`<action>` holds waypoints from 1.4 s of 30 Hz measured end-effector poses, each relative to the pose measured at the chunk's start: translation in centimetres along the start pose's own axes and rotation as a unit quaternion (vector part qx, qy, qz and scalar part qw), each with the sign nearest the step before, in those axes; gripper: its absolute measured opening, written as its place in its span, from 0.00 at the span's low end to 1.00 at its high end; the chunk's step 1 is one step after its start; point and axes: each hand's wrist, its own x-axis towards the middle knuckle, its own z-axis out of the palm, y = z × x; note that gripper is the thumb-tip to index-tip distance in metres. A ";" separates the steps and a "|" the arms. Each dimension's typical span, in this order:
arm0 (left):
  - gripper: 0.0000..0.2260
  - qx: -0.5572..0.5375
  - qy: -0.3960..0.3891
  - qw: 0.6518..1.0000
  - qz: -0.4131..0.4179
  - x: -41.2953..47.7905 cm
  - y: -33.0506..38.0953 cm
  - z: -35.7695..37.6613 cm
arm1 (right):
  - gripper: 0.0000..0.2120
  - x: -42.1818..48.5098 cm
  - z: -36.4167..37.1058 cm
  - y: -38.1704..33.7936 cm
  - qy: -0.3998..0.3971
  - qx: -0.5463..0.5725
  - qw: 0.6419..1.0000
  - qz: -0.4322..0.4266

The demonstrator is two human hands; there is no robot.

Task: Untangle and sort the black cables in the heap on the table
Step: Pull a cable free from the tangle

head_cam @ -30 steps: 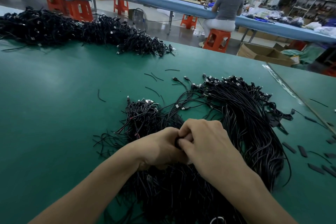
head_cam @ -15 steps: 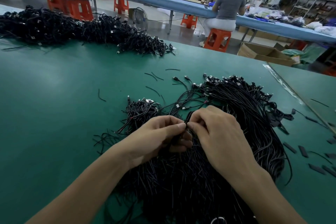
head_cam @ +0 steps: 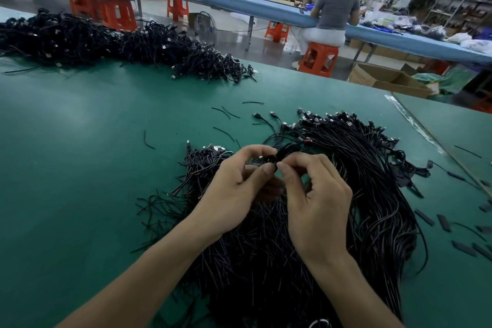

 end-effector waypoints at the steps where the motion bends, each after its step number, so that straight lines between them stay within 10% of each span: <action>1: 0.09 -0.028 0.003 1.000 0.005 0.0 0.0 0.3 | 0.03 -0.2 0.3 -0.1 0.017 0.028 0.999 0.011; 14: 0.13 -0.124 -0.018 0.988 0.092 -0.7 1.7 0.4 | 0.16 -0.1 0.2 -0.7 -0.156 0.185 0.968 0.069; 19: 0.03 0.049 -0.008 0.990 0.131 -0.6 1.1 -0.3 | 0.10 1.2 -0.9 0.6 -0.175 0.113 0.974 0.088; 25: 0.21 0.222 0.099 0.963 0.116 -0.8 -0.5 -0.6 | 0.06 1.6 -1.3 0.4 -0.159 0.062 0.984 0.046; 33: 0.08 0.098 0.108 0.987 0.072 -0.6 -0.5 -0.4 | 0.04 1.7 -1.8 -0.3 -0.162 0.094 0.982 0.011; 42: 0.15 -0.166 -0.014 0.983 0.076 -0.8 1.2 -0.6 | 0.09 1.2 -1.8 1.0 -0.206 0.072 0.975 0.051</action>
